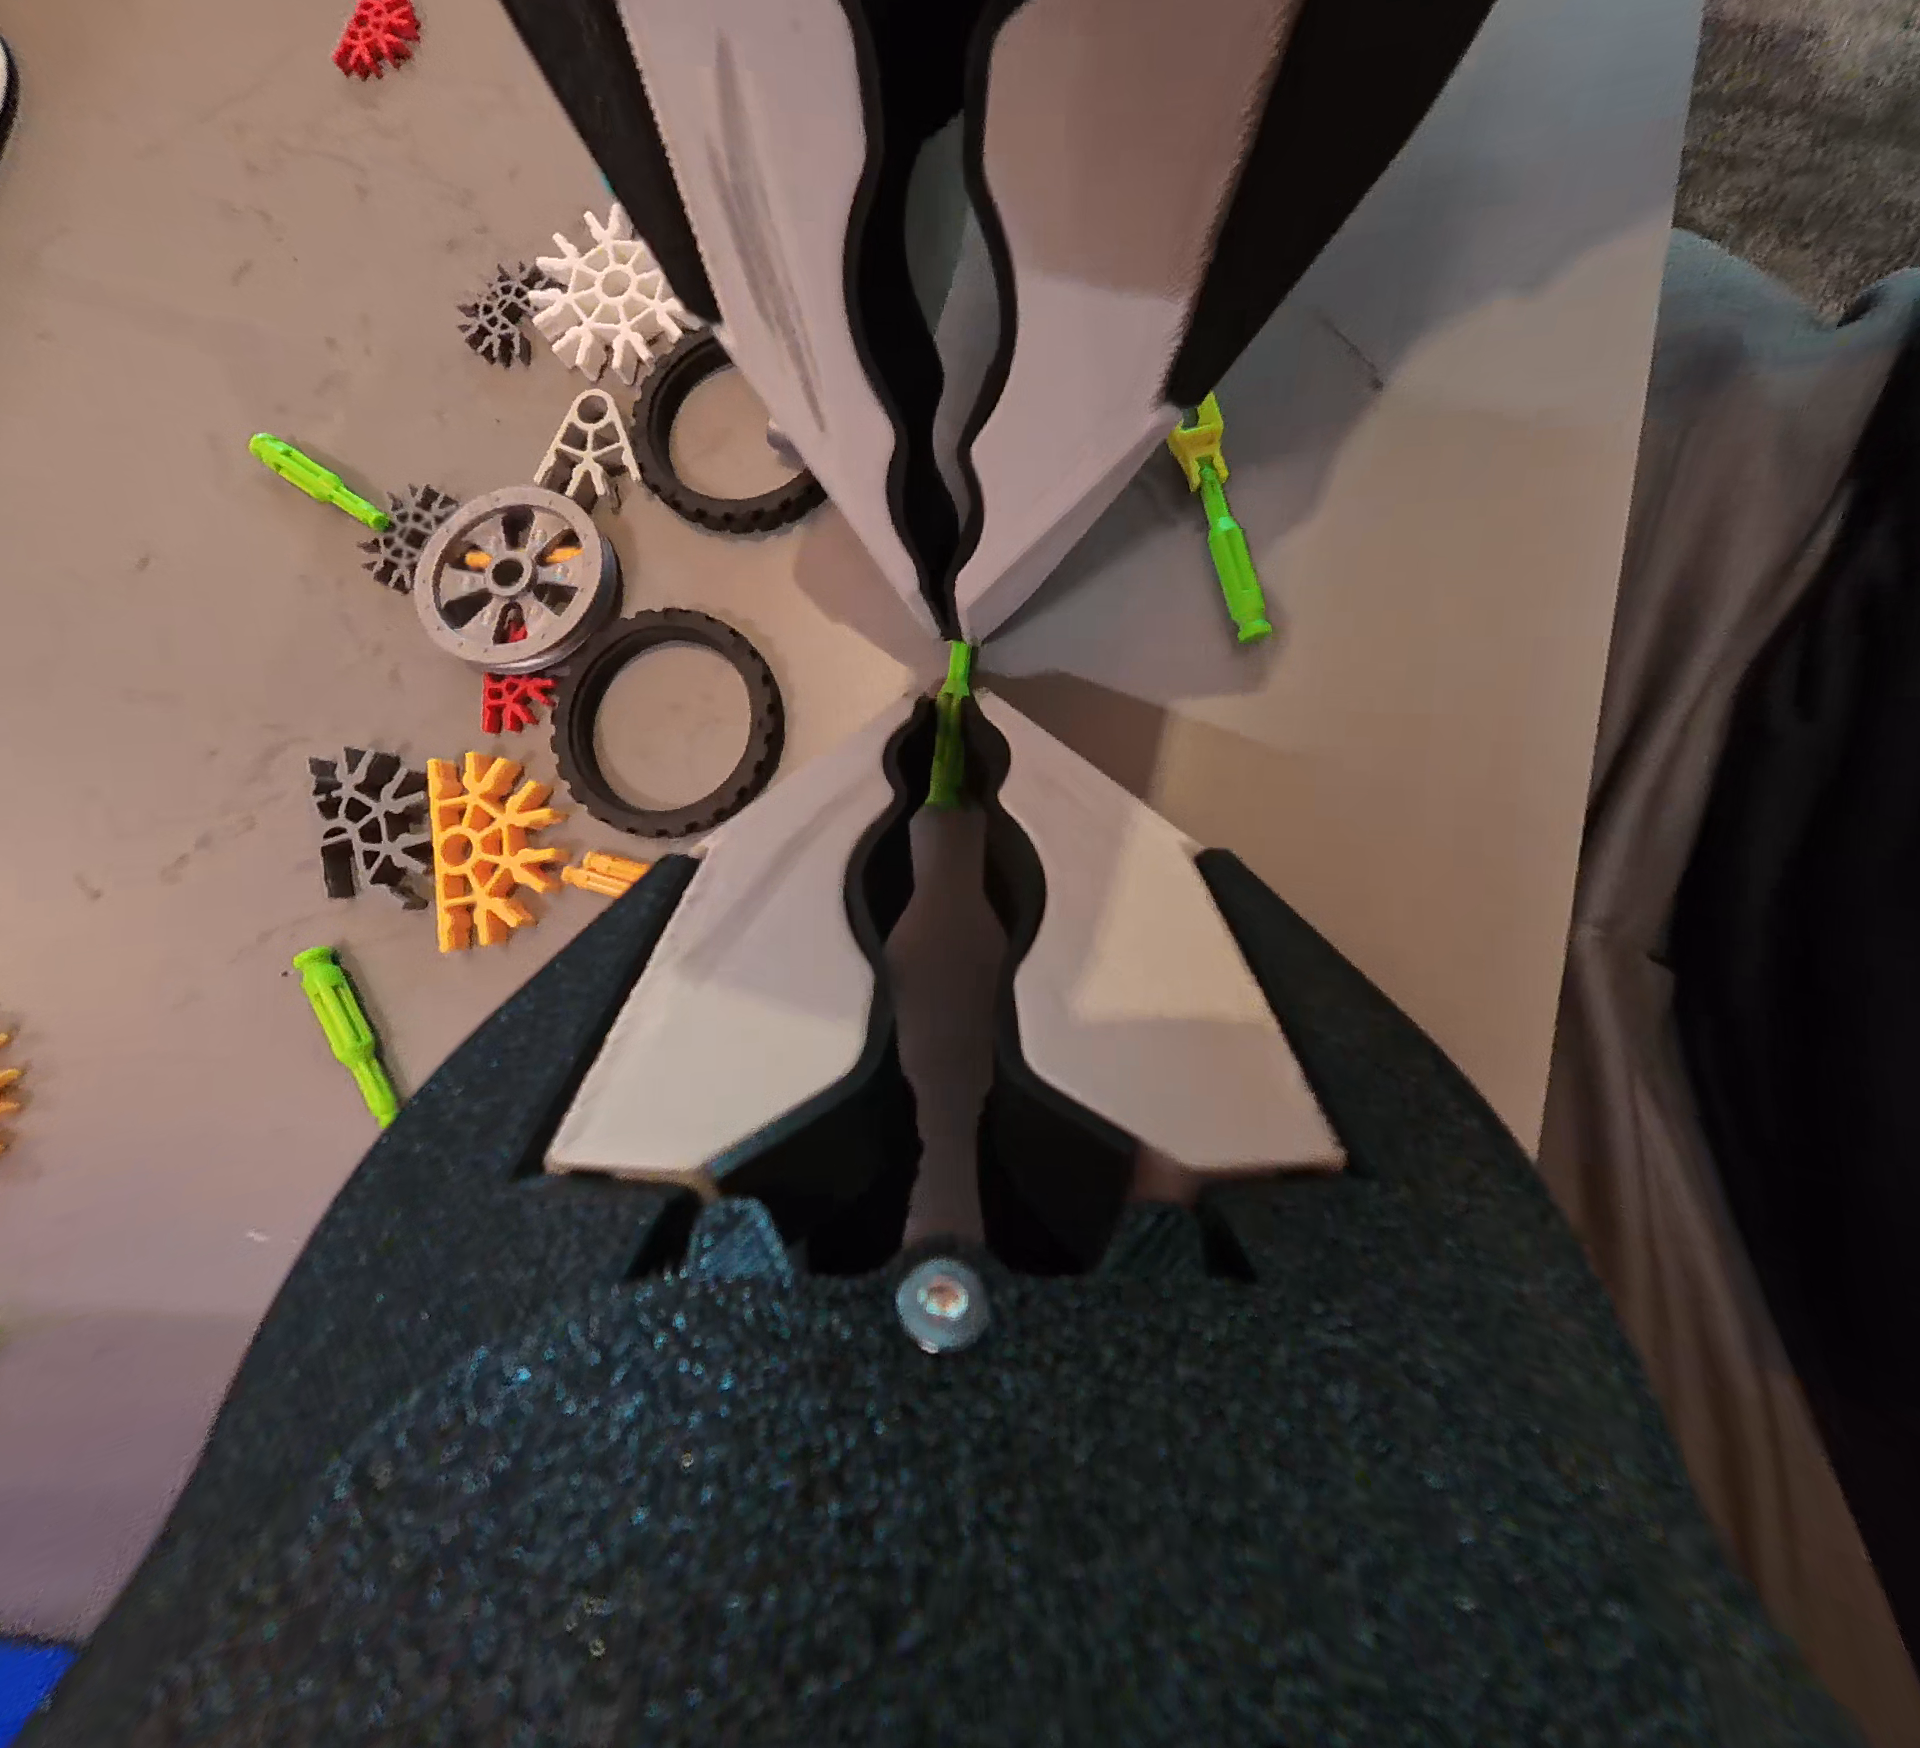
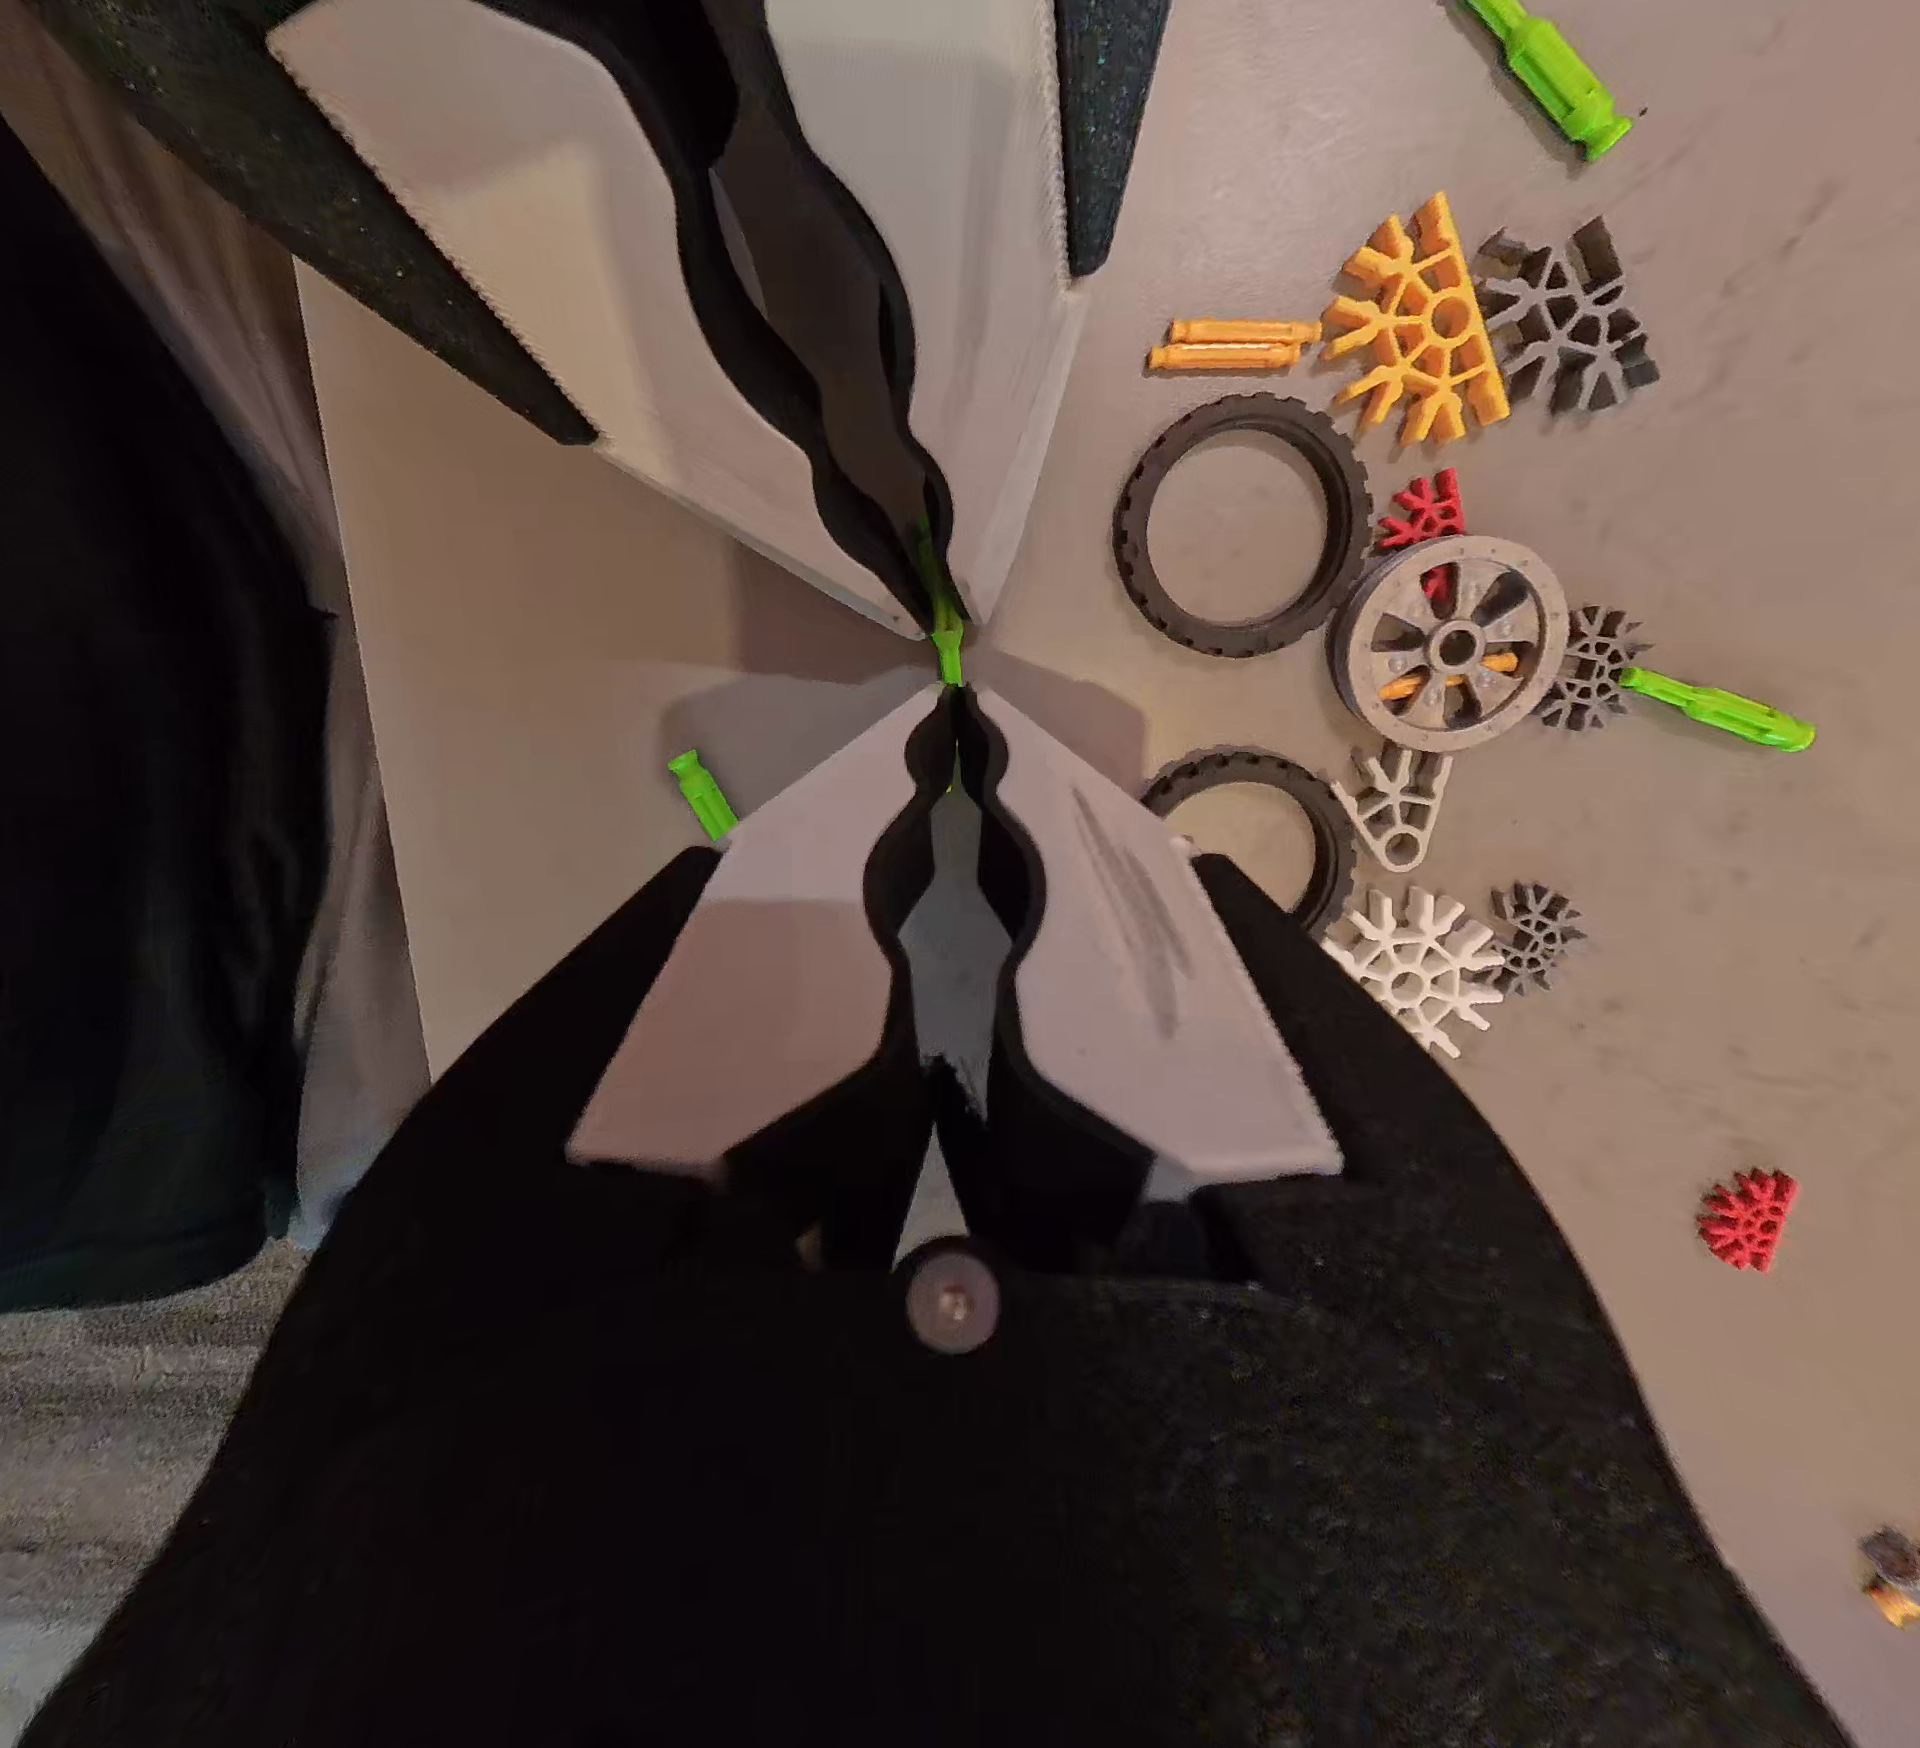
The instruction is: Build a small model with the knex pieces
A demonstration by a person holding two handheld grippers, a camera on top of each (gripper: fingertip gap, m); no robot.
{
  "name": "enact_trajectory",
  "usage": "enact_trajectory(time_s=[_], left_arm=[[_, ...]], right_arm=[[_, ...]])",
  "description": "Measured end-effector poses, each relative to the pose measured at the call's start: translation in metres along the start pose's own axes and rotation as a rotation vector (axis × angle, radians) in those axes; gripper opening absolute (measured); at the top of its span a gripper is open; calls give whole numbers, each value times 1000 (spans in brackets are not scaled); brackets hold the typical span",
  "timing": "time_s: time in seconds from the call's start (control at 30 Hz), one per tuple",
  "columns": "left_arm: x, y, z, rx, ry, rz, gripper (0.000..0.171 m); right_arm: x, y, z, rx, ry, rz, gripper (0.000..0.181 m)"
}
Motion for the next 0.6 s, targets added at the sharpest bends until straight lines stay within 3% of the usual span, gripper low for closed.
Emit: enact_trajectory(time_s=[0.03,0.6], left_arm=[[-2,0,1,7,2,11,4],[-11,2,2,3,99,104,1]], right_arm=[[1,0,0,-2,6,-14,0],[13,-3,4,36,12,-97,0]])
Point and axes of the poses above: each gripper's, where its closed fingertips meet, y back along the fingers, x out of its top, z = x × y across the jaws, the point moved 10 cm from there along y, back along the fingers, and after that the axes turned 12 degrees about -x, right-handed, at the moved point
